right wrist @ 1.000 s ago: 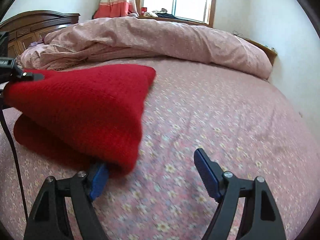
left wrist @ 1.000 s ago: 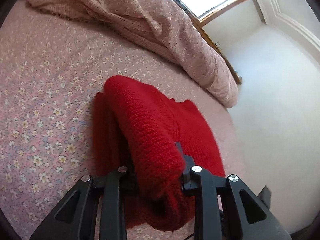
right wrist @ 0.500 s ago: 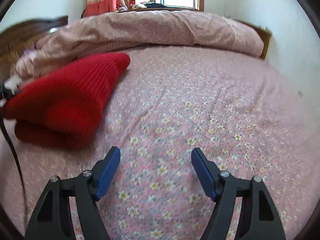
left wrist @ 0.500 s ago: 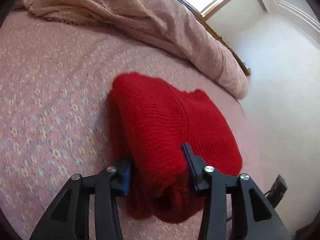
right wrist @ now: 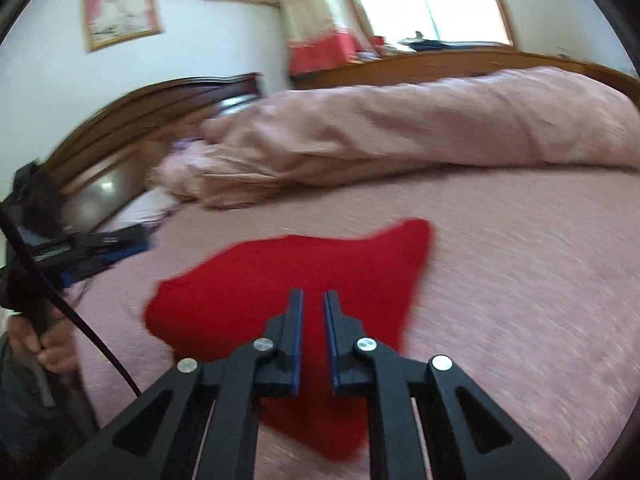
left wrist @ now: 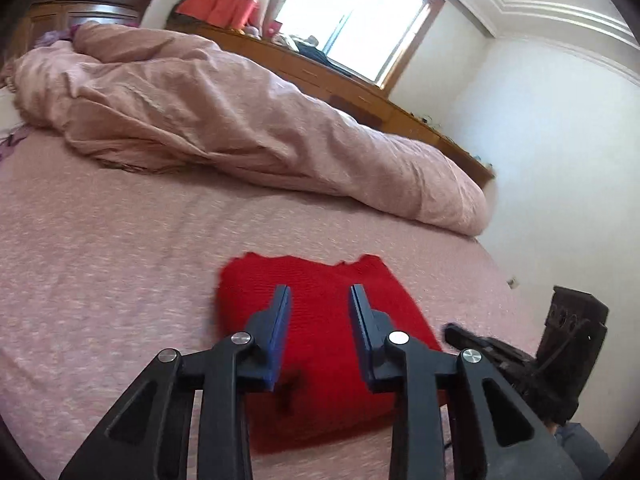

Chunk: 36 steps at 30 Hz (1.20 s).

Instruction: Fold small clothes

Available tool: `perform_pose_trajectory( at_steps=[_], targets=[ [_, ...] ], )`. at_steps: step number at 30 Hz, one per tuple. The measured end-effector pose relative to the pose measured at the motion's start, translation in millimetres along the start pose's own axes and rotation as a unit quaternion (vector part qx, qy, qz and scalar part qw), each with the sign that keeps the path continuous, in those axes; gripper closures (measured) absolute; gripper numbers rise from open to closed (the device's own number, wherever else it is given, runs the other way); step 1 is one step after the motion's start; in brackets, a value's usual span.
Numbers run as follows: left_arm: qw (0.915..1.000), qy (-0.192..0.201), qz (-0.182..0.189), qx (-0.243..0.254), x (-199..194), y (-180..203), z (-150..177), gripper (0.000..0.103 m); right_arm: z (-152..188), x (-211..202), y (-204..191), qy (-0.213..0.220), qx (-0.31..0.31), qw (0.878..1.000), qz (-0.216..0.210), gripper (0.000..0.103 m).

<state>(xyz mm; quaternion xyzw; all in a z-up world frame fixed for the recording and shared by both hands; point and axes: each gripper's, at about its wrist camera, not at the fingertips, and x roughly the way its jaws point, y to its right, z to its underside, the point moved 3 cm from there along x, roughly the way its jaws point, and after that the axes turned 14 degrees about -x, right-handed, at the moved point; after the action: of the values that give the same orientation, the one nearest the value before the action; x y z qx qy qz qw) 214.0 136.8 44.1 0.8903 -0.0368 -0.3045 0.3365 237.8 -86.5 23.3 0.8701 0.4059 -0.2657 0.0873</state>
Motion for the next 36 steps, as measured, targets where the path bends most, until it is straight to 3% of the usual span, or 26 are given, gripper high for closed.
perform_pose_trajectory(
  at_steps=[3, 5, 7, 9, 13, 17, 23, 25, 26, 28, 30, 34, 36],
  targets=[
    [0.9993, -0.032, -0.005, 0.020, 31.6, 13.5, 15.4, 0.083, 10.6, 19.4, -19.2, -0.038, -0.032, 0.999, -0.009, 0.095],
    [0.9968, -0.056, -0.036, 0.045, 50.0, 15.5, 31.2, 0.086, 25.2, 29.3, -24.3, -0.074, -0.054, 0.996, 0.004, 0.096],
    [0.9931, -0.075, -0.068, 0.059, 61.6, 9.6, 43.3, 0.086, 38.4, 26.2, -26.2, -0.076, -0.068, 0.995, 0.017, 0.100],
    [0.9894, -0.096, -0.093, 0.055, 72.3, -5.5, 57.7, 0.089, 48.1, 25.7, -23.1, -0.085, -0.056, 0.995, 0.001, 0.102],
    [0.9897, -0.089, -0.091, 0.065, 70.4, -9.3, 60.4, 0.089, 44.3, 25.2, -19.1, -0.090, -0.040, 0.995, -0.004, 0.103],
    [0.9910, -0.097, -0.087, 0.032, 69.2, -18.1, 60.0, 0.090, 48.4, 28.4, -24.6, -0.094, -0.054, 0.994, 0.009, 0.103],
    [0.9945, -0.070, -0.068, 0.036, 40.7, -4.3, 61.0, 0.088, 46.6, 7.4, -13.0, -0.028, -0.007, 0.999, -0.027, 0.101],
    [0.9956, -0.064, -0.050, 0.047, 26.1, 3.0, 54.8, 0.082, 45.3, -1.2, -12.7, -0.020, 0.004, 0.999, -0.041, 0.083],
    [0.9962, -0.056, -0.046, 0.048, 19.9, 5.1, 50.3, 0.075, 42.7, -5.4, -10.9, -0.014, 0.019, 0.998, -0.055, 0.076],
    [0.9978, -0.031, -0.040, 0.043, 6.6, 6.5, 38.0, 0.058, 35.5, -13.0, -5.7, -0.002, 0.056, 0.995, -0.078, 0.054],
    [0.9985, -0.013, -0.039, 0.037, -2.0, 2.6, 26.8, 0.040, 29.2, -19.4, -0.5, 0.011, 0.073, 0.994, -0.078, 0.044],
    [0.9983, -0.015, -0.054, 0.013, 6.2, -17.1, 10.7, 0.036, 19.0, -27.7, 19.6, 0.035, 0.084, 0.993, -0.069, 0.029],
    [0.9982, -0.039, -0.040, -0.019, 18.5, -31.6, 4.8, 0.036, 19.8, -23.5, 32.2, 0.027, 0.092, 0.994, -0.056, 0.025]
  ],
)
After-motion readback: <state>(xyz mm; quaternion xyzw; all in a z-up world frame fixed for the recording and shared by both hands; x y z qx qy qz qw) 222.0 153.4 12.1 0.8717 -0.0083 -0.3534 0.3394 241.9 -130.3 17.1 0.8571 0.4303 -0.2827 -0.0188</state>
